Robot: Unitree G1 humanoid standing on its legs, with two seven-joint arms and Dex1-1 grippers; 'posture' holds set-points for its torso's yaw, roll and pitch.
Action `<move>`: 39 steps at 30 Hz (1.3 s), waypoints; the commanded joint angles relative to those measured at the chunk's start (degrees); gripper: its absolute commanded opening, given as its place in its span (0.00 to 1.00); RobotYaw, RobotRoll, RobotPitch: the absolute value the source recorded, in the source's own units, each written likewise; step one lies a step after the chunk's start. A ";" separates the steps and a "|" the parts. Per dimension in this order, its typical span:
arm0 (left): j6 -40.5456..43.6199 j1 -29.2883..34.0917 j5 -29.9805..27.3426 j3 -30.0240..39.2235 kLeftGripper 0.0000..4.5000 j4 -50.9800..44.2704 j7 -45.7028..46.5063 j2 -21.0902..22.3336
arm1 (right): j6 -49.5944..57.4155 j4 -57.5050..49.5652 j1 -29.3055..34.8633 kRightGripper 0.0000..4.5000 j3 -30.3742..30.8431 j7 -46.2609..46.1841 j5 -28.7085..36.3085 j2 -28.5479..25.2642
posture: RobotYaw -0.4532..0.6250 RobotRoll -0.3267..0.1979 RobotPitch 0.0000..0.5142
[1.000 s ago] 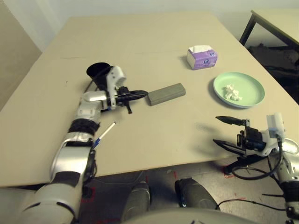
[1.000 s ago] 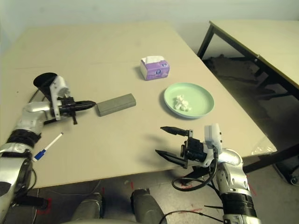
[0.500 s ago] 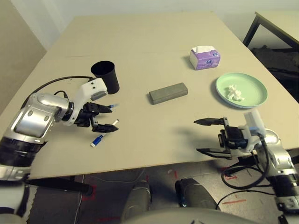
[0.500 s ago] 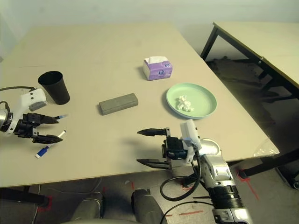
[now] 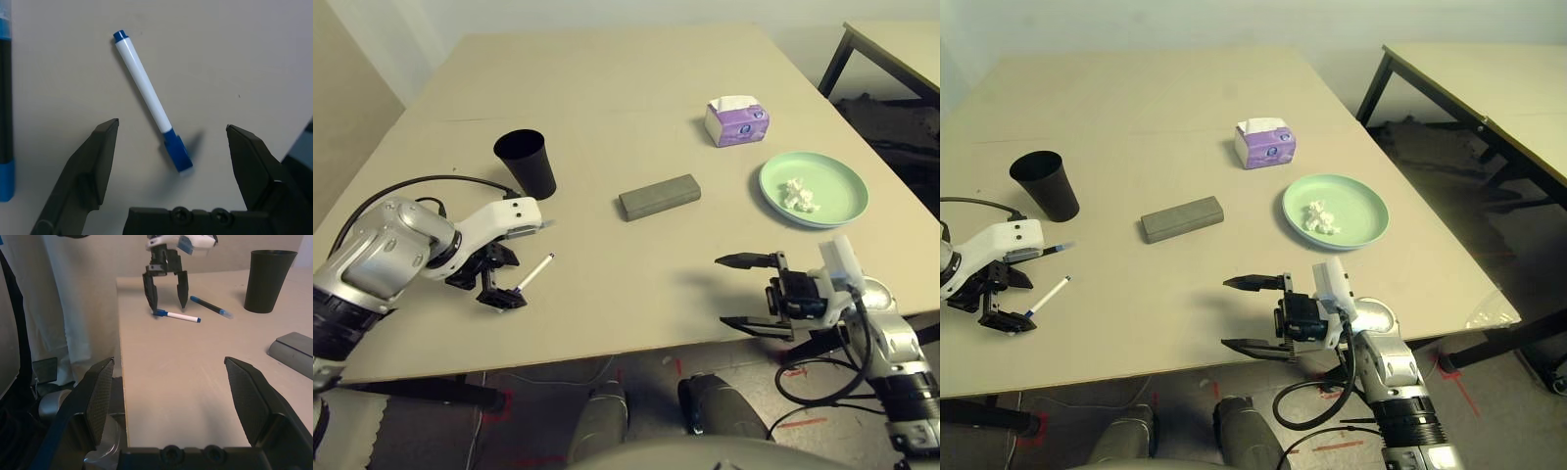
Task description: Organize and tidy the items on the table.
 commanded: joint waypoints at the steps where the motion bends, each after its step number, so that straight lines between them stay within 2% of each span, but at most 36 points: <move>1: 1.30 -0.47 -0.05 0.25 0.78 1.89 2.13 -2.39 | 0.85 -1.52 0.08 1.00 0.93 -0.31 -0.09 -0.64 | 0.31 0.62 0.14; 5: 1.51 -0.33 -0.43 1.03 0.48 2.87 4.02 -4.54 | 1.35 -2.01 -0.03 1.00 1.27 -0.48 -0.18 -0.65 | 0.31 0.62 0.15; 10: 0.89 -0.42 -0.94 1.86 0.05 3.80 5.32 -5.74 | 1.57 -2.25 0.03 1.00 1.57 -0.71 -0.09 -0.74 | 0.31 0.62 0.15; 11: 0.77 -0.37 -1.05 1.89 0.00 3.91 5.42 -5.73 | 1.62 -2.26 0.02 1.00 1.62 -0.76 -0.08 -0.78 | 0.31 0.62 0.15; 19: 0.35 0.00 -2.87 3.78 0.00 3.10 4.23 -3.79 | 2.30 -2.18 -0.56 1.00 1.88 -1.32 -0.05 -0.80 | 0.32 0.62 0.15; 23: 1.24 0.31 -6.05 7.23 0.00 1.73 2.53 -1.40 | 4.17 -3.02 -1.68 1.00 1.60 -2.71 0.91 -0.35 | 0.33 0.62 0.16; 27: 2.66 1.96 -9.72 12.59 0.00 0.41 1.60 2.22 | 5.81 -3.30 -3.59 1.00 1.58 -3.70 1.71 0.17 | 0.35 0.62 0.16; 33: 1.96 2.85 -11.01 15.14 0.00 -2.12 -0.10 8.25 | 5.27 -1.62 -4.89 1.00 3.01 -2.20 0.80 0.69 | 0.37 0.62 0.16; 36: 2.99 0.56 -13.02 18.14 0.00 -1.64 1.53 7.43 | 5.25 -1.03 -5.29 1.00 2.98 -2.30 0.81 1.20 | 0.37 0.62 0.16; 39: 4.54 1.60 -16.45 23.61 0.00 -0.54 4.41 3.98 | 5.63 -0.91 -5.56 1.00 2.52 -3.06 1.15 1.81 | 0.37 0.62 0.17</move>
